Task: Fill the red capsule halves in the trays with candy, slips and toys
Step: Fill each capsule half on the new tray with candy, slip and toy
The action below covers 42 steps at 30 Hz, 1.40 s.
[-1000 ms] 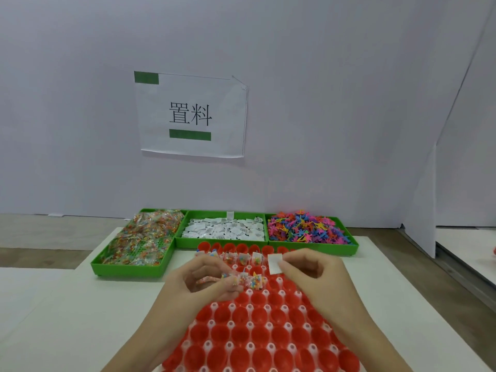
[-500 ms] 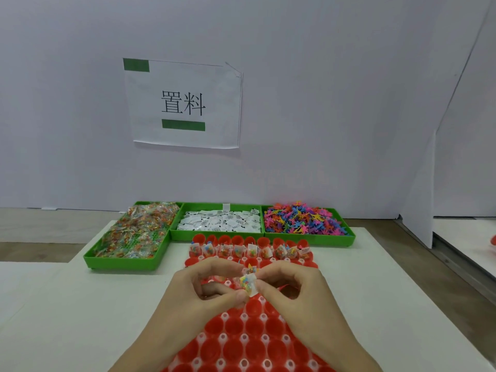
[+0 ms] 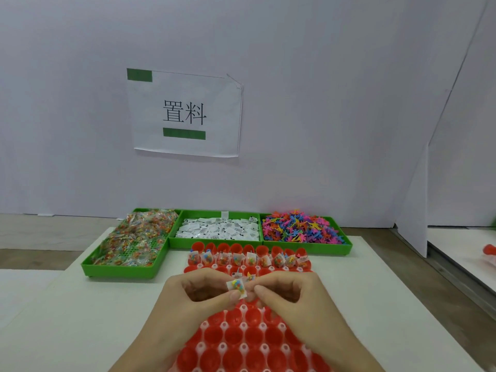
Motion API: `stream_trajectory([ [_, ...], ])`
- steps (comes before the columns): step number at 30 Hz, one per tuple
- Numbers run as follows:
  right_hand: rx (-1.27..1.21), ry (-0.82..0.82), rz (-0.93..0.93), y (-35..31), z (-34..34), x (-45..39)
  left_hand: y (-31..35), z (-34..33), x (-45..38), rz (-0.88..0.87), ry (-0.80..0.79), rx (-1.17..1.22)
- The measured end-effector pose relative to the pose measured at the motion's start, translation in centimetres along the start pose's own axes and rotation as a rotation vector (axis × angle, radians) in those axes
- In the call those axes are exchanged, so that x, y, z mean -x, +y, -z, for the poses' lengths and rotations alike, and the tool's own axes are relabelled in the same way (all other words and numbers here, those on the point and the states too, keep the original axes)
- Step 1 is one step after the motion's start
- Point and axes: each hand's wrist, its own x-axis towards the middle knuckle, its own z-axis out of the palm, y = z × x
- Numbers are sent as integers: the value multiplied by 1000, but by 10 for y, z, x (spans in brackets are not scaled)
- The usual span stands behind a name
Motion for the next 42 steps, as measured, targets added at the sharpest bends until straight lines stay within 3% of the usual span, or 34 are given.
stream_trajectory([
  [9, 624, 295, -168, 47, 92, -126, 0, 10, -3, 30, 39, 24],
  [14, 817, 251, -300, 84, 106, -148, 1, 13, -5, 35, 21, 11],
  [23, 927, 245, -341, 78, 89, -153, -5, 19, -7, 31, 58, -2],
  [28, 727, 343, -372, 86, 98, -151, -6, 20, -7, 35, 57, -11],
  [33, 278, 505, -296, 77, 96, -137, -7, 19, -6, 32, 55, -11],
  [37, 41, 363, -135, 44, 73, -98, -5, 15, -5, 2, 52, -24],
  [42, 5, 175, 20, 17, 28, -31, -3, 5, -1, -42, 8, -57],
])
